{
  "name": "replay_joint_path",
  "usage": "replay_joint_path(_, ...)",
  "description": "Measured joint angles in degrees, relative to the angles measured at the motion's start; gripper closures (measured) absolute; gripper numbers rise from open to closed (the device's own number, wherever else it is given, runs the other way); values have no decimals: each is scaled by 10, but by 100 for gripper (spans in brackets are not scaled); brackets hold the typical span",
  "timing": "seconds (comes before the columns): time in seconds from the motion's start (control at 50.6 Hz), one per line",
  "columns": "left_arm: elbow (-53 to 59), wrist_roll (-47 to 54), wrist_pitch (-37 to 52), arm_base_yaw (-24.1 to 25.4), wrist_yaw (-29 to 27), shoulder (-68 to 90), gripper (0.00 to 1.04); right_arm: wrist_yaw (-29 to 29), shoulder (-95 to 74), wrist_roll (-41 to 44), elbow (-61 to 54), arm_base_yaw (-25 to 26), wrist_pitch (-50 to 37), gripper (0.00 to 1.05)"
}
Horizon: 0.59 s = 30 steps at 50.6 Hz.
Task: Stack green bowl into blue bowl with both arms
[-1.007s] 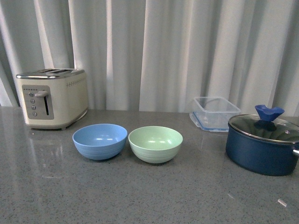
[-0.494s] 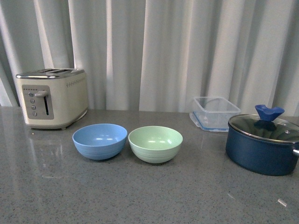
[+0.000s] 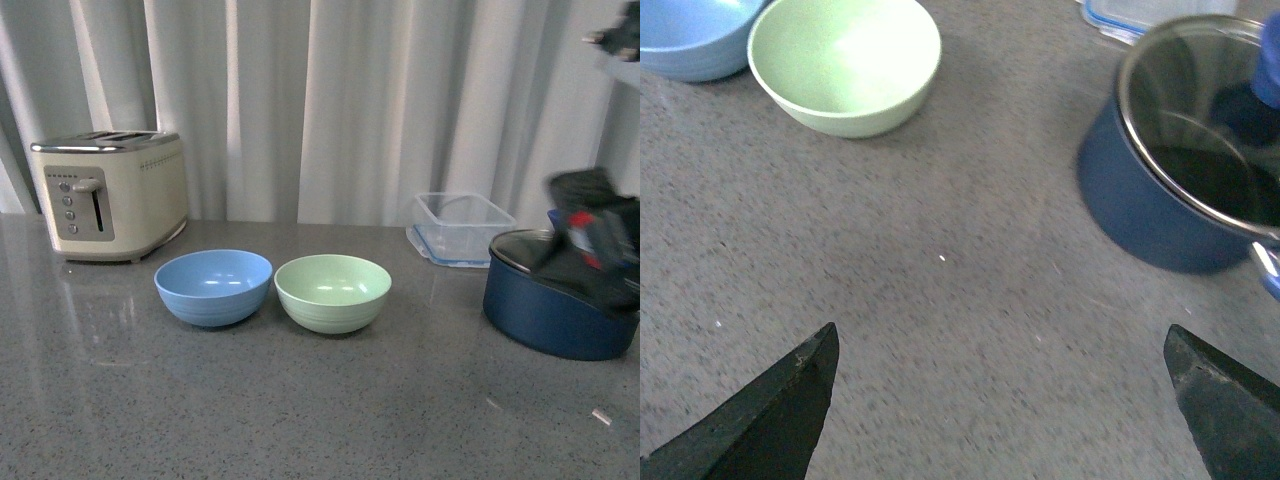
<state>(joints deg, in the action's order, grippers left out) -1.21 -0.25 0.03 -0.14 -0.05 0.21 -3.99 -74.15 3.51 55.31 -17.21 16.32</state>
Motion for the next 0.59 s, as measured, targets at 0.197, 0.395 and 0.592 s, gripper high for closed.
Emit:
replay_joint_path(0.197, 0, 0, 0, 0, 0, 0, 7, 17, -165, -42, 117, -44, -14, 10)
replay_joint_path(0.395, 0, 0, 0, 0, 0, 0, 7, 23, -267, -64, 181, -48, -14, 10)
replay_joint_path(0.592, 0, 0, 0, 0, 0, 0, 7, 33, -385, -74, 304, -42, 12, 10)
